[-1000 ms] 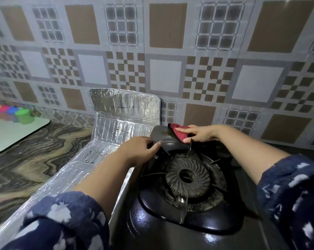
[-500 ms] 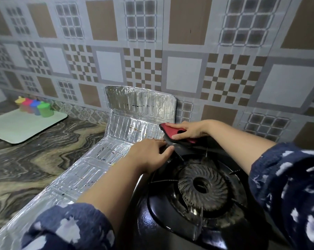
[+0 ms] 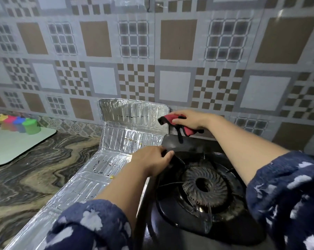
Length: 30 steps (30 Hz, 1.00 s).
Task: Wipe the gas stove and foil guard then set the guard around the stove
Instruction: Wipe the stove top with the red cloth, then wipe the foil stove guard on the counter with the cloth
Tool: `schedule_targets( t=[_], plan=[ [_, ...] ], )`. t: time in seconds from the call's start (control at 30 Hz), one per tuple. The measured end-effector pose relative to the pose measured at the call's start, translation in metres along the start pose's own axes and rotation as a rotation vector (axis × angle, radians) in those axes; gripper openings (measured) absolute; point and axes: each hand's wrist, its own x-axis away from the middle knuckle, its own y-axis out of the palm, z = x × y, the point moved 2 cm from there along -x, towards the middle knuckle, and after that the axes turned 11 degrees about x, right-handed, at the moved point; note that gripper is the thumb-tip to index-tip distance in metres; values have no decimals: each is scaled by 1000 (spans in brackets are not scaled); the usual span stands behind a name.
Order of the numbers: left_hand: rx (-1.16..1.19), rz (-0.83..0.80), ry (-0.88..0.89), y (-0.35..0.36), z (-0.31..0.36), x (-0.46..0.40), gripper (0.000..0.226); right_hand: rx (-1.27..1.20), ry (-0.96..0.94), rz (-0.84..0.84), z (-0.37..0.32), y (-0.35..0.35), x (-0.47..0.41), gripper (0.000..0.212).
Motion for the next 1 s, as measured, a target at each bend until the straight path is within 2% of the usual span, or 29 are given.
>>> schedule_targets(
  t=[0.17, 0.43, 0.67, 0.83, 1.0],
  plan=[
    [68, 16, 66, -29, -13, 28, 66, 3, 0, 85, -59, -3, 27, 35],
    [-30, -23, 42, -72, -88, 119, 56, -103, 27, 67, -185, 38, 67, 30],
    [49, -42, -208, -64, -196, 236, 48, -206, -85, -53, -293, 137, 100, 31],
    [138, -19, -394, -39, -255, 309, 52, -84, -134, -199, -340, 227, 117, 39],
    [33, -2, -479, -7, -288, 360, 62, 158, -213, -126, -370, 287, 139, 42]
  ],
)
